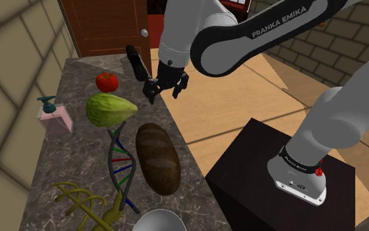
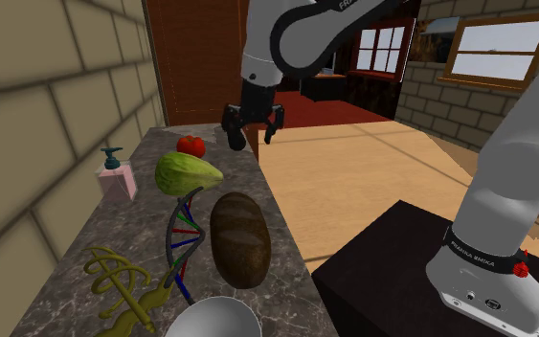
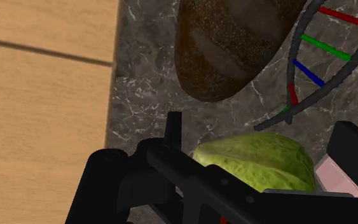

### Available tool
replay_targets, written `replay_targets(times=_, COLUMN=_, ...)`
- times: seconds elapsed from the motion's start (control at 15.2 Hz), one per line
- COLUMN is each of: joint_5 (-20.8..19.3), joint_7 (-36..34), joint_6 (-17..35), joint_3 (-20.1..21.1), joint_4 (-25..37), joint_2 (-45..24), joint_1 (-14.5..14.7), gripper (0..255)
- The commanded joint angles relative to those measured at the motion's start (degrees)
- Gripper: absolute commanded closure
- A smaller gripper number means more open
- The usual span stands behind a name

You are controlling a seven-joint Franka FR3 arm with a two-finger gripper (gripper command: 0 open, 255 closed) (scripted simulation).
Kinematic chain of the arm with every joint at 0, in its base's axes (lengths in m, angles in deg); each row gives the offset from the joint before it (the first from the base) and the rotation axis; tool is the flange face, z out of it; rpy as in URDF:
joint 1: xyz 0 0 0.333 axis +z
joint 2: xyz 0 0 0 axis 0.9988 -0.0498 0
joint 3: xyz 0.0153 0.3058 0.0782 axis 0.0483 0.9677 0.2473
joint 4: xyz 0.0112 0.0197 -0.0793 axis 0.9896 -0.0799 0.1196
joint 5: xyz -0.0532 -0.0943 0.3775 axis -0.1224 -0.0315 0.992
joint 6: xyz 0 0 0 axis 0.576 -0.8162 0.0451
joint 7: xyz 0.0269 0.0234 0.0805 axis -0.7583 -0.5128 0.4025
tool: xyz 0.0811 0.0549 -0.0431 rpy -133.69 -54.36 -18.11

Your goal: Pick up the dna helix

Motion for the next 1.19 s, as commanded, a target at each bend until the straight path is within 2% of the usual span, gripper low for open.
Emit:
replay_targets(times=0.0, joint_5=-4.0, joint_7=-5.2, joint_6=2.1, joint_3=2.4, joint_4=1.9, joint_2=-4.5, joint_1=-0.7, gripper=0)
replay_targets(times=0.26, joint_5=-14.8, joint_7=-16.3, joint_6=3.8, joint_3=5.2, joint_4=7.8, joint_2=-14.7, joint_1=-0.5, gripper=0)
replay_targets(times=0.46, joint_5=-23.0, joint_7=-24.1, joint_6=3.5, joint_3=4.8, joint_4=13.3, joint_2=-22.5, joint_1=2.0, gripper=0)
replay_targets(times=0.59, joint_5=-27.5, joint_7=-28.4, joint_6=2.9, joint_3=3.6, joint_4=17.4, joint_2=-27.5, joint_1=4.7, gripper=0)
replay_targets(times=0.86, joint_5=-34.1, joint_7=-34.6, joint_6=1.0, joint_3=0.6, joint_4=26.5, joint_2=-37.0, joint_1=10.4, gripper=0)
replay_targets(times=1.12, joint_5=-37.7, joint_7=-37.9, joint_6=-1.1, joint_3=-2.0, joint_4=36.0, joint_2=-45.5, joint_1=15.5, gripper=0)
